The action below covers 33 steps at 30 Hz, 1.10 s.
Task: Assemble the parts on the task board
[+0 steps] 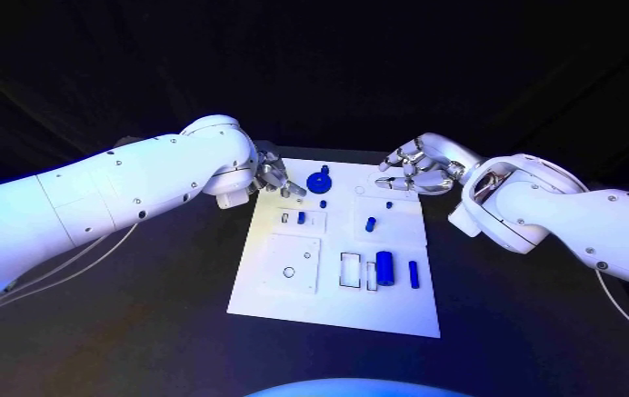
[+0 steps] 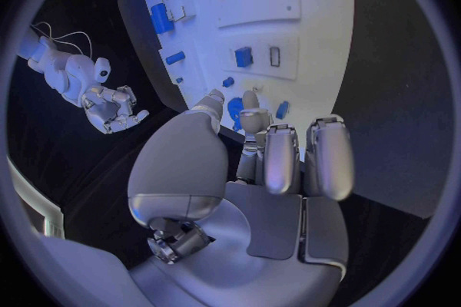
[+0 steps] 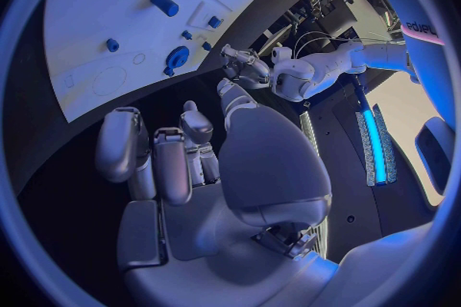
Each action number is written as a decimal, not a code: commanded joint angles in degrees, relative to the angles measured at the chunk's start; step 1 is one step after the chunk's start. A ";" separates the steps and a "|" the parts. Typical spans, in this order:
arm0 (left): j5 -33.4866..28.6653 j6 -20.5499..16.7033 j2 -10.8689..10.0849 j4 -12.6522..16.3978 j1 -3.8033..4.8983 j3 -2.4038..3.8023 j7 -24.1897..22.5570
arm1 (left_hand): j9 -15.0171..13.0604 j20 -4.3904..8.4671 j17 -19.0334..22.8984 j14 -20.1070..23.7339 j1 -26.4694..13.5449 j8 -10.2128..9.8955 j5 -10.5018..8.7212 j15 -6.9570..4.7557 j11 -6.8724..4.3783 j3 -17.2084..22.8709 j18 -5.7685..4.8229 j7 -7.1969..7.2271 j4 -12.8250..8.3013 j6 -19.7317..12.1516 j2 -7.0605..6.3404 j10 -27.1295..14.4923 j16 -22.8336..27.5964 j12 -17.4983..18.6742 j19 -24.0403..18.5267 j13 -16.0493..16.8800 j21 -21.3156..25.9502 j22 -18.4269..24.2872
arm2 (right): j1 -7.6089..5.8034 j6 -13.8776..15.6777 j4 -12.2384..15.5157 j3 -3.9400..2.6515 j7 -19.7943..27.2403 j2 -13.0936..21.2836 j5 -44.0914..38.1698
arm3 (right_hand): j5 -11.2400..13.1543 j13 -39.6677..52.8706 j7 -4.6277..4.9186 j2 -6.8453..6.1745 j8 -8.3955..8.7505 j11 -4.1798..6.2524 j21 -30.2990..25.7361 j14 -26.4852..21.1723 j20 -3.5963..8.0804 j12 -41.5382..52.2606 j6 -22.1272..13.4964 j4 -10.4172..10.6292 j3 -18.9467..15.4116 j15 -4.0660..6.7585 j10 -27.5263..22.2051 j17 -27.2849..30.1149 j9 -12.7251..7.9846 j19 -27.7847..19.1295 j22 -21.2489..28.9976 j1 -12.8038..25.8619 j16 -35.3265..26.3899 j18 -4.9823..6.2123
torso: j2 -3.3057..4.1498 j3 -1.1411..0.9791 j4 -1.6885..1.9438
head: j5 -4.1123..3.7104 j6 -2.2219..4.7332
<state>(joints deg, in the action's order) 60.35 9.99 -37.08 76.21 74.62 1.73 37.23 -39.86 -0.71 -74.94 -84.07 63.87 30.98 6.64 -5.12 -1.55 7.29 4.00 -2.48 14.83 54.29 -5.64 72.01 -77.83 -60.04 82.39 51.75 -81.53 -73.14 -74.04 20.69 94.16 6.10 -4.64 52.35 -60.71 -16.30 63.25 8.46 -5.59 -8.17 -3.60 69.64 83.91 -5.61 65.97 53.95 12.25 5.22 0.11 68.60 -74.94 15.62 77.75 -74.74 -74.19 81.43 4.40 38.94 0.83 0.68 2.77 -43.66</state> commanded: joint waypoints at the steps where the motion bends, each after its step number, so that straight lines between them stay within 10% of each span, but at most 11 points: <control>1: 0.16 2.59 0.59 -2.01 0.83 0.14 -2.29 | 1.82 -0.34 -5.01 -2.93 0.92 -2.47 0.00 0.85 0.95 -1.00 -0.43 -1.16 0.66 -2.54 0.31 -1.83 0.38 2.37 -0.30 -2.81 0.30 0.27 | 0.04 -0.20 -0.09 0.00 0.08 -0.12 -0.17 | -0.23 -0.02 -0.09 0.02 -0.30 -0.05 -0.37 2.70 0.01 -0.33 -0.32 -0.03 -0.41 0.49 -0.31 -1.25 0.08 -0.26 0.08 0.78 -0.29 0.60 | 0.02 0.03 0.04 | 0.44 0.44; 7: 0.31 1.35 2.52 -6.33 1.53 0.23 -2.88 | 5.54 -1.28 -5.09 -2.95 2.01 -5.58 -0.02 1.76 1.93 -3.53 -0.45 -2.26 1.47 -3.01 1.06 -2.73 0.33 3.32 -0.13 -4.50 0.17 -0.07 | 0.13 -0.29 -0.24 0.01 0.11 -0.34 -0.16 | -0.23 -0.02 -0.09 0.02 -0.30 -0.05 -0.37 2.70 0.01 -0.33 -0.32 -0.03 -0.41 0.49 -0.31 -1.25 0.08 -0.26 0.08 0.78 -0.29 0.60 | 0.09 0.16 -0.01 | 0.51 0.57; 33: 5.60 3.86 9.08 -18.66 1.30 -1.04 -2.70 | 6.73 -1.40 -5.07 -2.94 2.66 -5.84 -0.02 1.78 1.91 -4.94 -0.43 -2.20 1.52 -2.05 1.18 -2.94 0.37 3.31 -0.14 -4.91 0.18 -0.10 | 0.39 -0.34 -0.46 0.01 0.17 -0.68 -0.15 | -0.27 -0.02 -0.09 0.06 -0.32 -0.05 -0.39 2.70 0.01 -0.32 -0.32 -0.03 -0.41 0.49 -0.31 -1.26 0.09 -0.26 0.09 0.74 -0.30 0.60 | 0.20 0.22 -0.05 | 0.80 0.25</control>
<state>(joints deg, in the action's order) 64.42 12.33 -28.21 57.78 75.91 0.69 34.88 -33.19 -1.74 -74.92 -84.06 65.89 25.35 6.64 -3.67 0.39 2.67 4.00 -4.71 16.29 51.93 -4.52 69.49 -77.83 -57.02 82.40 46.90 -81.41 -73.28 -73.69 20.68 93.69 6.11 -4.65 51.72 -60.65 -16.29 63.25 8.46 -5.37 -8.17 -3.62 69.49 83.91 -5.61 65.97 53.95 12.33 5.14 0.11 68.62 -74.92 15.65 77.75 -74.74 -73.97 81.43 4.39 39.10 1.07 0.63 3.57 -43.39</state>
